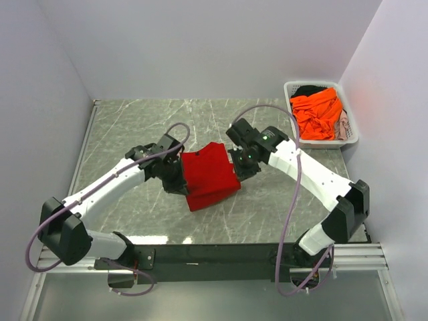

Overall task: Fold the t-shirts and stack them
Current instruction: Fold the tshirt

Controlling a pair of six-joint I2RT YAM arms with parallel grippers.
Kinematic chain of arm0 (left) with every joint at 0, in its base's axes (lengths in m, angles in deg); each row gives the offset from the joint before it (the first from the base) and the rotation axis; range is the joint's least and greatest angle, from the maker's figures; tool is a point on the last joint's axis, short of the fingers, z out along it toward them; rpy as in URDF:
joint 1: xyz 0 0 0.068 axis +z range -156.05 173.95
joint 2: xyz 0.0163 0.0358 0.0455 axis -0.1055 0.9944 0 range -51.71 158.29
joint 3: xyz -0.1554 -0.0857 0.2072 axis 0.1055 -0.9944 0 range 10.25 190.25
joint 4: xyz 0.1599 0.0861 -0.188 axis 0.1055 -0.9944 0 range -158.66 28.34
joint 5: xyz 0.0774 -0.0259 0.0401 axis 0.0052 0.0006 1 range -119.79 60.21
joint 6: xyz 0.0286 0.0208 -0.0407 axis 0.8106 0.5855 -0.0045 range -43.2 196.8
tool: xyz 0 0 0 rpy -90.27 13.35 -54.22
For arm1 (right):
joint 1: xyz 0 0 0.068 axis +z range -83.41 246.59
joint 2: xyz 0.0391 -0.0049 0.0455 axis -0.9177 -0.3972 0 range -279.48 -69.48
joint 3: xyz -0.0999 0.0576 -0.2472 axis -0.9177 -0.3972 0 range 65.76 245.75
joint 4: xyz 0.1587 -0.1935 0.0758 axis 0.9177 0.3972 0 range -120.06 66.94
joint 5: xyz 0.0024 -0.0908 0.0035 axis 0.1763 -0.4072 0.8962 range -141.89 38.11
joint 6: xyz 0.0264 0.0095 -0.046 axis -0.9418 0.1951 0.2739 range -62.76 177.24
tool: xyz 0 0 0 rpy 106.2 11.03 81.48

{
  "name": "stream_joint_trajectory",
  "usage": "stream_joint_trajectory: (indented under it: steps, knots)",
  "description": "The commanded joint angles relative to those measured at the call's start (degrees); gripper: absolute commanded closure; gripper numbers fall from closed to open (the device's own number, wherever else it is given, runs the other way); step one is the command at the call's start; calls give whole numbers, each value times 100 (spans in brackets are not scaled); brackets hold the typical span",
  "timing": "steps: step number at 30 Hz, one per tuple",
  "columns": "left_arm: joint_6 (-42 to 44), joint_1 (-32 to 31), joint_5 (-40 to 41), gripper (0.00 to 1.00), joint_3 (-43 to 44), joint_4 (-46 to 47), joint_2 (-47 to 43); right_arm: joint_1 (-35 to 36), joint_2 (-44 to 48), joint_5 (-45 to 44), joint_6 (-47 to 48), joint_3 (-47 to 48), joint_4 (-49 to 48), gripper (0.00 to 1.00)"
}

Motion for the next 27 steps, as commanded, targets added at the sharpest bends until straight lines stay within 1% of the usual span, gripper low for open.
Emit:
stream_joint_trajectory:
  steps: [1,8,17,22,27]
  knots:
    - [607,341,169,99,357,-223,157,-143,-285,-291,346,580,288,100]
    - [880,887,116,99,647,23,509,-310,-971,-388,496,1660,244,100]
    - [1047,1449,354,99,1034,384,1080,-521,-1903,-458,619,2707,-54,100]
    - [1161,1695,547,99,1227,682,1590,-635,-2290,-423,549,2814,-475,100]
    - [1135,1810,863,99,1350,1043,2020,-750,-2641,-406,478,2805,-977,100]
